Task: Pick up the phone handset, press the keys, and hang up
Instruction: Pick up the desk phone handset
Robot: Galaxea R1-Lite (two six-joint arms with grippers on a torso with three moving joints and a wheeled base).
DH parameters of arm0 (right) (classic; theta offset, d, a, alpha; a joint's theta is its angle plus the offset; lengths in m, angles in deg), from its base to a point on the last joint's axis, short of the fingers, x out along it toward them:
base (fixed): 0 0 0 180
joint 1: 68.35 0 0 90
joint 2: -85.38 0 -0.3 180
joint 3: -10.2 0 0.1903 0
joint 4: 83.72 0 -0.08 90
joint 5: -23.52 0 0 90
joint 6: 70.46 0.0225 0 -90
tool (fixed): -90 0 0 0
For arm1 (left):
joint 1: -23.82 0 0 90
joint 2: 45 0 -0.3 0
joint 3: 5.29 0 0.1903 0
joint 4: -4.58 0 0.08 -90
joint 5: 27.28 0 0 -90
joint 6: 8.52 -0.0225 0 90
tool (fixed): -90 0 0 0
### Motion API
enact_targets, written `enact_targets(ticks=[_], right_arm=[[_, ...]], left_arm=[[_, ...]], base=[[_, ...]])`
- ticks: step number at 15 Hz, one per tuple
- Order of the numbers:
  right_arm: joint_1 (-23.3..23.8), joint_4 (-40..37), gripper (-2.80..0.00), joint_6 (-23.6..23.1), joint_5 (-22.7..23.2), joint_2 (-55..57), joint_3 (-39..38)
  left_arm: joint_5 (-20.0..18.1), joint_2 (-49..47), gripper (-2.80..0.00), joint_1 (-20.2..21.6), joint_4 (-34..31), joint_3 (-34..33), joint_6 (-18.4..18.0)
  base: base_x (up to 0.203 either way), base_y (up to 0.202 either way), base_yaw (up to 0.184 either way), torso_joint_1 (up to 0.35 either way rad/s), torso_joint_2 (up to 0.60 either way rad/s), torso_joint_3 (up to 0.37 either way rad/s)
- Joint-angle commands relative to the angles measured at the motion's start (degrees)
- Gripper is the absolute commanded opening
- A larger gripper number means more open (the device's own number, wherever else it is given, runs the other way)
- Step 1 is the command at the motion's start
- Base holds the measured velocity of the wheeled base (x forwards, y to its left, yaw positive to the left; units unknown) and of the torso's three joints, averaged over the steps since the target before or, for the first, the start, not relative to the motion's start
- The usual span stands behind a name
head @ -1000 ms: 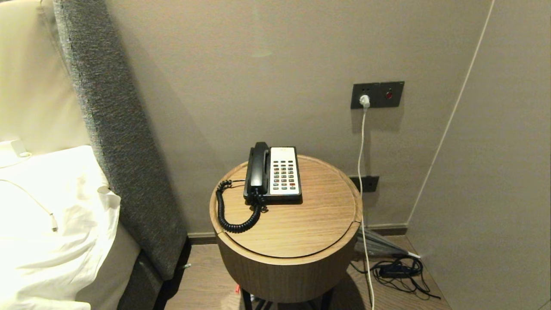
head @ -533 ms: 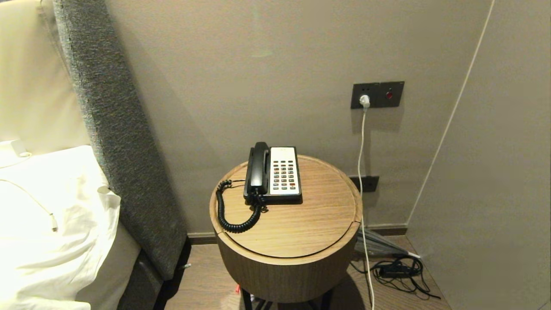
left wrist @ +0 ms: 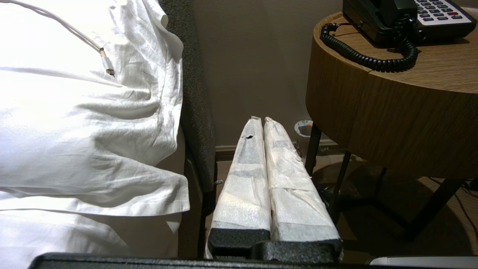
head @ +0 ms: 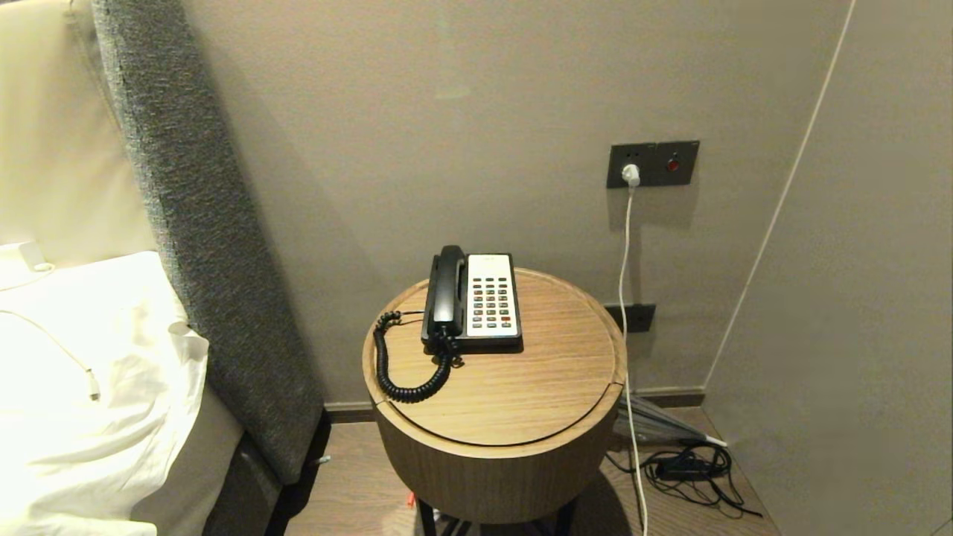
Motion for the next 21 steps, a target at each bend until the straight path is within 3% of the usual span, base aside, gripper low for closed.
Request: enact_targets(ticks=[1, 12, 21], right_arm=[[0.0, 0.0, -2.8, 0.0, 0.0, 0.0, 0.0], [0.0, 0.0, -2.8, 0.0, 0.0, 0.0, 0.0], [0.0, 0.0, -2.8, 0.0, 0.0, 0.0, 0.0]], left_arm=[[0.0, -0.1, -2.8, 0.0, 0.0, 0.0, -0.4], [0.4, -0.1, -2.8, 0.0, 0.2, 0.0, 3.9], [0.5, -0.1, -2.8, 0.0, 0.2, -0.1, 4.1]], base=[[0.0, 0.0, 0.0, 0.0, 0.0, 0.0], [0.0, 0.0, 0.0, 0.0, 0.0, 0.0], [0.0, 0.0, 0.0, 0.002, 0.0, -0.088]])
